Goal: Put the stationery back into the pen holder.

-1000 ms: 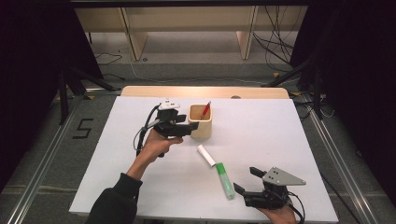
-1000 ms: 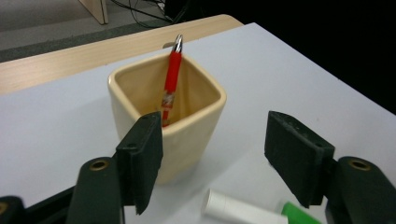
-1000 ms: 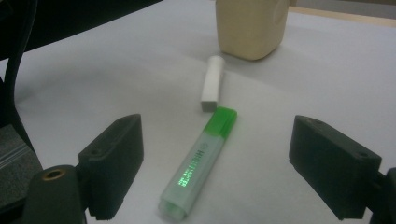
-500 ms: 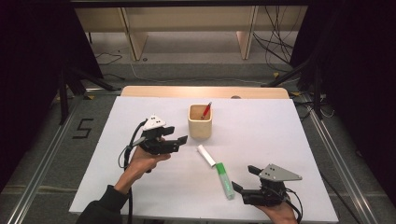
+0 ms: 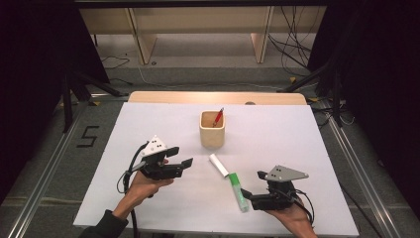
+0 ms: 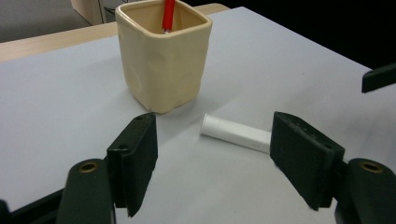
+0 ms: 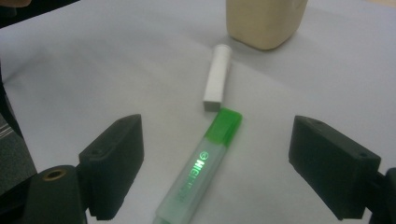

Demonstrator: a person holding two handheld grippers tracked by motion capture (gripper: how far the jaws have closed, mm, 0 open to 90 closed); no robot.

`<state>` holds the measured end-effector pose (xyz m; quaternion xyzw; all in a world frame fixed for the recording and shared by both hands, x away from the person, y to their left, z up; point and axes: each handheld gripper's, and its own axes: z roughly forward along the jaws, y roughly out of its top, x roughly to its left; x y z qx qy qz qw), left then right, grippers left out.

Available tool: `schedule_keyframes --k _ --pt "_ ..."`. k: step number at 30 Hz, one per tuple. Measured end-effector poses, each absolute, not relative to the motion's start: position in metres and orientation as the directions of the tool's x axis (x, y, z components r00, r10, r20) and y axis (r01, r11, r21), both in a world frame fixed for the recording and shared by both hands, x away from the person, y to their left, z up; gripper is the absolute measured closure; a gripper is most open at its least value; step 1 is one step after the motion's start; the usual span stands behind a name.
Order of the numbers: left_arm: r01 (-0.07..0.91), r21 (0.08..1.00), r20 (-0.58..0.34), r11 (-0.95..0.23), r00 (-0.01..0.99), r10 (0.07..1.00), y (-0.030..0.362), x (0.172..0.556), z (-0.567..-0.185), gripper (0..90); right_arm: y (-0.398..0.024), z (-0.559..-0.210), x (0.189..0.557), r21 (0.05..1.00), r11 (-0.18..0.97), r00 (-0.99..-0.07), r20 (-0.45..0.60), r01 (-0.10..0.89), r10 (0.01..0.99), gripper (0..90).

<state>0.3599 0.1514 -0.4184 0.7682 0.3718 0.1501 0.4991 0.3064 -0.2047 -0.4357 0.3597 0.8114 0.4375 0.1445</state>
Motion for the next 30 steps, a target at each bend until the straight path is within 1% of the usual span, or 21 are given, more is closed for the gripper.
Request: schedule_keyframes --k 8,12,19,24,30 --pt "0.424 0.878 -0.145 -0.220 0.676 0.723 0.165 0.350 -0.425 27.3 -0.191 -0.431 0.326 0.779 0.392 -0.700 0.083 0.489 0.709 19.2" --pt "0.419 0.882 -0.134 -0.216 0.662 0.737 0.169 0.344 -0.424 27.1 -0.184 -0.427 0.336 0.759 0.410 -0.700 0.082 0.505 0.710 19.9" --pt "0.415 0.882 -0.126 -0.223 0.664 0.737 0.173 0.333 -0.431 26.9 -0.171 -0.423 0.353 0.728 0.432 -0.694 0.084 0.533 0.715 20.8" --pt "0.413 0.887 -0.136 -0.208 0.663 0.736 0.178 0.328 -0.434 26.5 -0.160 -0.424 0.361 0.701 0.459 -0.700 0.081 0.546 0.709 21.8" --pt "0.397 0.891 -0.114 -0.221 0.667 0.736 0.179 0.323 -0.436 26.5 -0.145 -0.427 0.374 0.661 0.499 -0.714 0.080 0.560 0.696 23.2"
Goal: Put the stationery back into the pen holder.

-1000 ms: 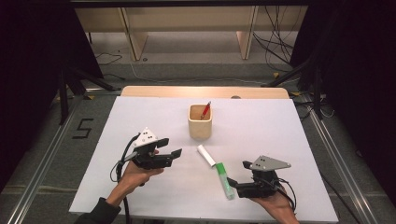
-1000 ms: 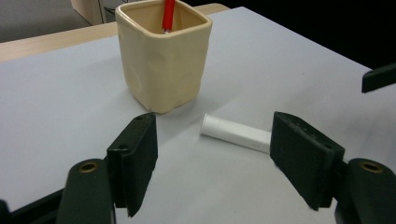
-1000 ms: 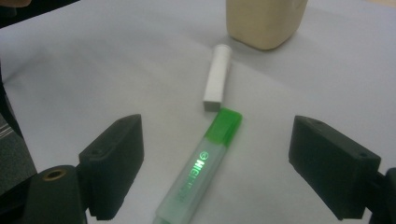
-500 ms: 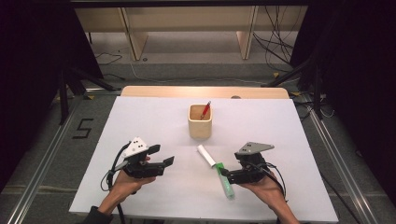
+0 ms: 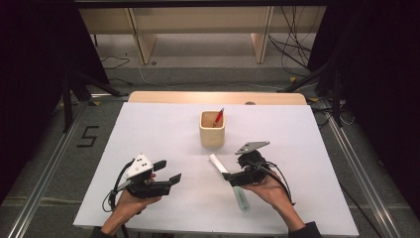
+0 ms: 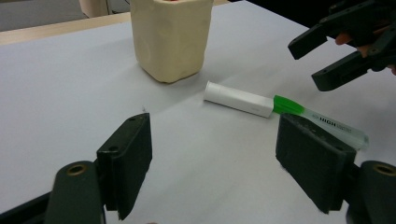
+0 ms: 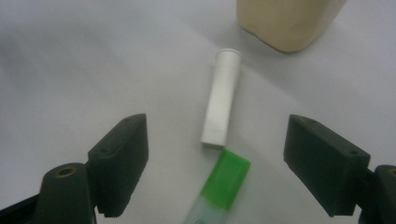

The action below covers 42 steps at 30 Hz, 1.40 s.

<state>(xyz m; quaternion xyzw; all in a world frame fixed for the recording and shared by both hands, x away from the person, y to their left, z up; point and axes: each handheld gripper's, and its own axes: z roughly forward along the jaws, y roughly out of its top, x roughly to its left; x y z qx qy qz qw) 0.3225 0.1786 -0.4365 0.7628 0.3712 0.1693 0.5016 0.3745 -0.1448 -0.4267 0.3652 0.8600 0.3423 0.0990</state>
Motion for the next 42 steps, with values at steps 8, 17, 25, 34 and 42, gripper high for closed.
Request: schedule_keyframes --k 8,17,25,34,42 --pt "0.391 0.890 -0.101 -0.235 0.671 0.735 0.182 0.318 -0.439 25.8 -0.122 -0.429 0.396 0.594 0.556 -0.729 0.077 0.582 0.680 26.1" --pt "0.393 0.891 -0.108 -0.228 0.670 0.734 0.190 0.318 -0.443 25.6 -0.101 -0.432 0.415 0.519 0.613 -0.745 0.073 0.597 0.664 34.3" --pt "0.415 0.879 -0.129 -0.234 0.679 0.722 0.191 0.314 -0.444 25.5 -0.090 -0.441 0.433 0.459 0.628 -0.737 0.091 0.628 0.670 39.6" --pt "0.419 0.875 -0.125 -0.243 0.681 0.722 0.190 0.313 -0.446 25.2 -0.081 -0.448 0.445 0.413 0.639 -0.726 0.086 0.649 0.682 47.8" --pt "0.422 0.872 -0.126 -0.248 0.683 0.719 0.189 0.313 -0.446 25.2 -0.076 -0.454 0.451 0.378 0.649 -0.720 0.073 0.660 0.690 55.0"
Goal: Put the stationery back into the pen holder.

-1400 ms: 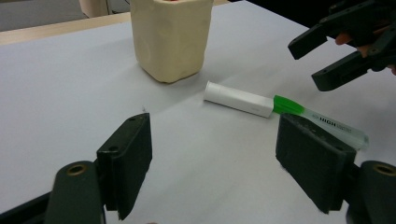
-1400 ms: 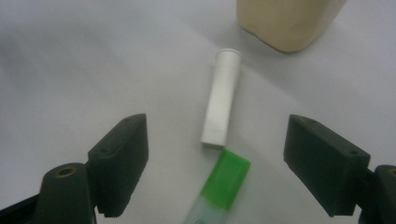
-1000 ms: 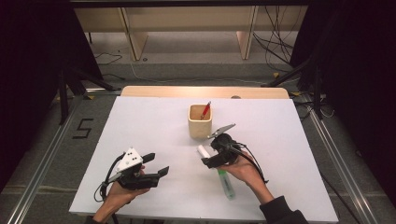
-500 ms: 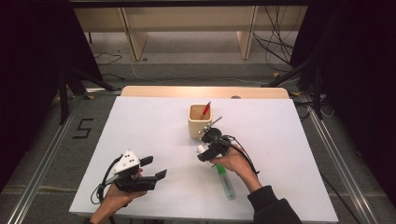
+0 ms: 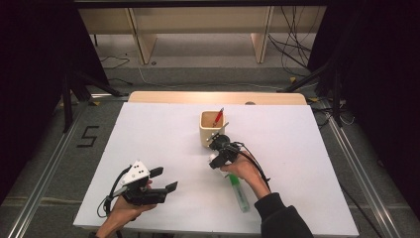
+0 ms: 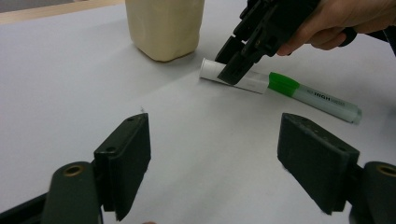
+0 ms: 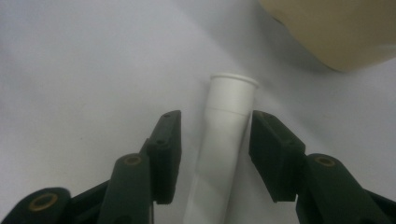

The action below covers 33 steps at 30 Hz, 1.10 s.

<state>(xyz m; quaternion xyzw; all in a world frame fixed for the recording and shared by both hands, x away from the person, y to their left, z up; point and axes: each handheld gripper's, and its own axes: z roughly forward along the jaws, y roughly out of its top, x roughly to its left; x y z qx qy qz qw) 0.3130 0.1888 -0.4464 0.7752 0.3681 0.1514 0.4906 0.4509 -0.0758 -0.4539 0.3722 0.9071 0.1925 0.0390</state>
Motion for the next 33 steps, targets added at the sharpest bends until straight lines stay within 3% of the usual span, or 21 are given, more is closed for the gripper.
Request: schedule_keyframes --k 22,33 --pt "0.429 0.866 -0.125 -0.255 0.681 0.721 0.1885 0.3148 -0.4493 25.2 -0.0713 -0.4608 0.4531 0.342 0.639 -0.688 0.032 0.689 0.725 67.6" --pt "0.427 0.869 -0.125 -0.248 0.676 0.726 0.1886 0.3153 -0.4507 25.4 -0.0730 -0.4539 0.4495 0.406 0.621 -0.691 0.037 0.670 0.722 68.3"
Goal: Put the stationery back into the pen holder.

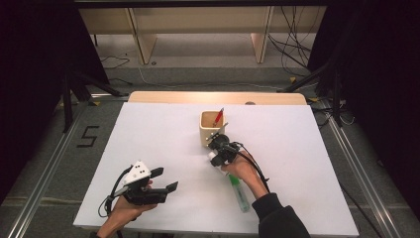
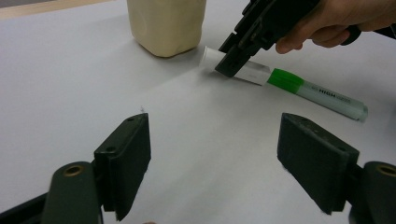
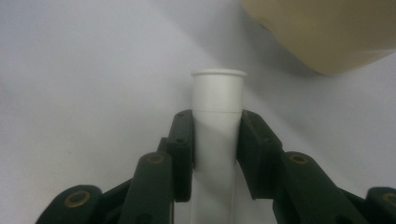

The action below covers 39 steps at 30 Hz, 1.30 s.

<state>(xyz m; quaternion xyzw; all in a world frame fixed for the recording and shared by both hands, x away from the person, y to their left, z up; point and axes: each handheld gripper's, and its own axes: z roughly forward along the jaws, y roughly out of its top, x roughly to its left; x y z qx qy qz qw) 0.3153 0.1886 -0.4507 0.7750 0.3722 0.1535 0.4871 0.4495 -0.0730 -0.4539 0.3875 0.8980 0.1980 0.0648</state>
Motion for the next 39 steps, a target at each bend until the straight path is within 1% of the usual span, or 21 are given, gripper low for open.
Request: schedule_keyframes --k 4,11,19,27,39 --pt "0.429 0.870 -0.127 -0.242 0.671 0.731 0.189 0.316 -0.452 25.6 -0.075 -0.448 0.447 0.450 0.601 -0.692 0.053 0.660 0.720 68.3" --pt "0.422 0.876 -0.124 -0.234 0.667 0.735 0.190 0.316 -0.452 25.5 -0.085 -0.439 0.442 0.556 0.541 -0.699 0.103 0.631 0.708 68.4" --pt "0.422 0.880 -0.130 -0.220 0.658 0.742 0.190 0.317 -0.455 25.2 -0.090 -0.432 0.435 0.639 0.482 -0.698 0.123 0.600 0.706 68.3" --pt "0.410 0.891 -0.142 -0.192 0.655 0.742 0.192 0.316 -0.454 25.2 -0.094 -0.421 0.431 0.698 0.431 -0.694 0.132 0.572 0.707 68.2" --pt "0.408 0.893 -0.144 -0.190 0.659 0.739 0.192 0.316 -0.453 25.2 -0.102 -0.409 0.430 0.745 0.376 -0.693 0.157 0.551 0.704 68.2"
